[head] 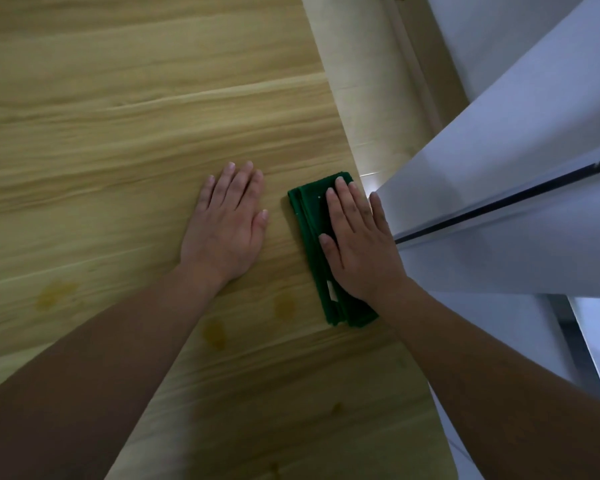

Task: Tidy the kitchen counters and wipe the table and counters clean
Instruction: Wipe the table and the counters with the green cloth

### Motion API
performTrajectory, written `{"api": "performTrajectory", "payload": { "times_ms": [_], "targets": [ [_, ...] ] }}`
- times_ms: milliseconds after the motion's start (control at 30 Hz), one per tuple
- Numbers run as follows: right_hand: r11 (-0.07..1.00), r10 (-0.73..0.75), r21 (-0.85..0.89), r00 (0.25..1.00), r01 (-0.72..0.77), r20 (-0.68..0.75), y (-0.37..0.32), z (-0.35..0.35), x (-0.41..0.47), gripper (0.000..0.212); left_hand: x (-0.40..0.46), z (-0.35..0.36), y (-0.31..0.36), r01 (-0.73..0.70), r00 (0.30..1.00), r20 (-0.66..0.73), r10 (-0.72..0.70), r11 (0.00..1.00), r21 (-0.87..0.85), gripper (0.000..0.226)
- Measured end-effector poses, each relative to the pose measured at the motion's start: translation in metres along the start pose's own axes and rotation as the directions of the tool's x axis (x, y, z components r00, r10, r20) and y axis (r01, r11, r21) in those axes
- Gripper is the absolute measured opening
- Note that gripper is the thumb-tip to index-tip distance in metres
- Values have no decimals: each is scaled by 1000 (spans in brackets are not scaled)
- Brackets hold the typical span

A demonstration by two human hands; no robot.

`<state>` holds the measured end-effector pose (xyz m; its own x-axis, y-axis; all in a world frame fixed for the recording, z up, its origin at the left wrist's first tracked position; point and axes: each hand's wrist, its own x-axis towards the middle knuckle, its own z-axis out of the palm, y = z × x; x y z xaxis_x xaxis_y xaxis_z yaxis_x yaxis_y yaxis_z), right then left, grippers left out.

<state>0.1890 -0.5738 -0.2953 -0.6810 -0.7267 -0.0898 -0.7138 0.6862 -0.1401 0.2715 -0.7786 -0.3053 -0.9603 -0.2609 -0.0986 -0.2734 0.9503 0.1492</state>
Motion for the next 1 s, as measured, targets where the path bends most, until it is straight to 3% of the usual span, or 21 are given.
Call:
{"api": "performTrajectory", "payload": {
  "times_ms": [267, 500, 1000],
  "targets": [
    [1000, 5, 4, 1000, -5, 22, -12, 6, -14, 63, 0, 1, 3, 33, 998, 45, -35, 999, 34, 61],
    [1000, 17, -11, 1000, -16, 22, -13, 8, -11, 61, -3, 7, 24, 210, 978, 3, -210, 977, -43, 59],
    [997, 72, -28, 996, -71, 52, -21, 14, -45, 61, -2, 13, 22, 204, 976, -63, -206, 978, -34, 59]
  ]
}}
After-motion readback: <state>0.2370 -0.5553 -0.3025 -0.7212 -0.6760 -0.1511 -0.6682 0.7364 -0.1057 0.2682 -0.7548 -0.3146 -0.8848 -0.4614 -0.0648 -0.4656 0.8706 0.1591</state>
